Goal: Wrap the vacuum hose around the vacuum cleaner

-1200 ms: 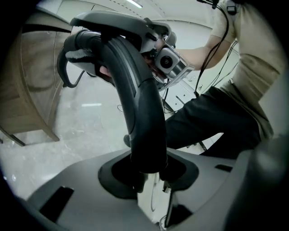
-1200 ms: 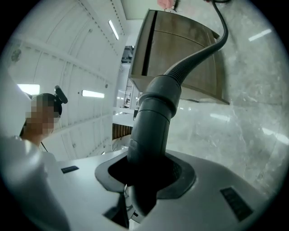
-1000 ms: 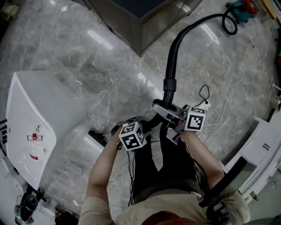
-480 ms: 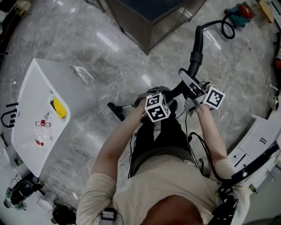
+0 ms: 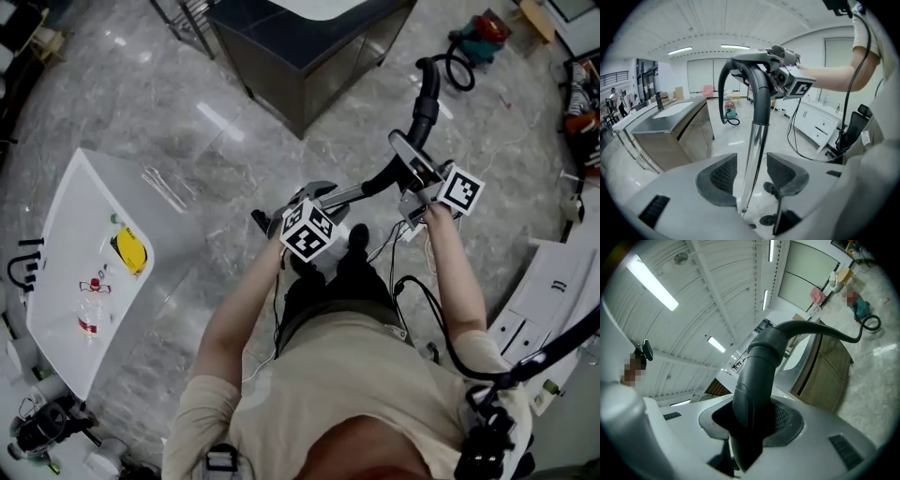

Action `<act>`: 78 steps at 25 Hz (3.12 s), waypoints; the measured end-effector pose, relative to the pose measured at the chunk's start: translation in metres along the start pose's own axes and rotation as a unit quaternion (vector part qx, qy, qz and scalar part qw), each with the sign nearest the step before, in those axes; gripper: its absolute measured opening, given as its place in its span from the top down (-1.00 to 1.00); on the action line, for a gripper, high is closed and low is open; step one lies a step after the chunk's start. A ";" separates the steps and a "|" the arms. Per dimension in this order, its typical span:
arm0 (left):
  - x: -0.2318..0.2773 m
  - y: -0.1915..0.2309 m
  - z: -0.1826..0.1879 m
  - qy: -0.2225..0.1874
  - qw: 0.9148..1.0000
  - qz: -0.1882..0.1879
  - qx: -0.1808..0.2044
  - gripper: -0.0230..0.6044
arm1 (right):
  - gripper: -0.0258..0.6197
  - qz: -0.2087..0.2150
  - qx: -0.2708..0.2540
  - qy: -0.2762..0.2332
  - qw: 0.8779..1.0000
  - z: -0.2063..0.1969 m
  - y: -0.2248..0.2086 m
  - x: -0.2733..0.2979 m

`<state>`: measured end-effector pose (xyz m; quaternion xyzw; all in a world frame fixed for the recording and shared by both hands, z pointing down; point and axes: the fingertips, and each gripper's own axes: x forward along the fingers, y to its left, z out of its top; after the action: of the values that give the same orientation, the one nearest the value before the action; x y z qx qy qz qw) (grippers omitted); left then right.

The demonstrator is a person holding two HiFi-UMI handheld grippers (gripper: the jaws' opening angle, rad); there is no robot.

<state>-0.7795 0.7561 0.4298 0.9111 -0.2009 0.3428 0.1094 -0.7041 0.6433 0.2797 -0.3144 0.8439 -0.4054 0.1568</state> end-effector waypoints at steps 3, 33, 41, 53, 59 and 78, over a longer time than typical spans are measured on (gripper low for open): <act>-0.018 -0.006 0.010 -0.031 0.998 0.007 -0.055 0.33 | 0.50 -0.009 -0.017 -0.006 1.000 0.027 0.001 -0.016; 0.193 -0.053 0.240 -0.046 0.998 -0.032 -0.020 0.01 | 0.50 0.017 -0.184 0.126 0.975 0.170 0.020 -0.089; 0.214 -0.073 0.278 -0.073 0.992 -0.105 -0.011 0.33 | 0.50 -0.001 -0.191 0.125 0.974 0.186 0.014 -0.092; 0.243 -0.037 0.354 -0.145 0.974 -0.159 0.063 0.42 | 0.54 -0.082 -0.318 0.199 0.923 0.223 -0.018 -0.026; 0.249 -0.015 0.391 -0.165 0.958 -0.203 0.116 0.48 | 0.54 -0.142 -0.341 0.207 0.906 0.263 -0.042 -0.001; 0.316 -0.010 0.472 -0.119 0.943 -0.311 0.022 0.49 | -0.12 -0.200 -0.355 0.128 0.904 0.376 -0.134 -0.077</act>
<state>-0.2851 0.5138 0.2910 0.9647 0.0881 0.1849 0.1657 -0.3966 0.4106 0.1515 -0.4573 0.8640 -0.1387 -0.1588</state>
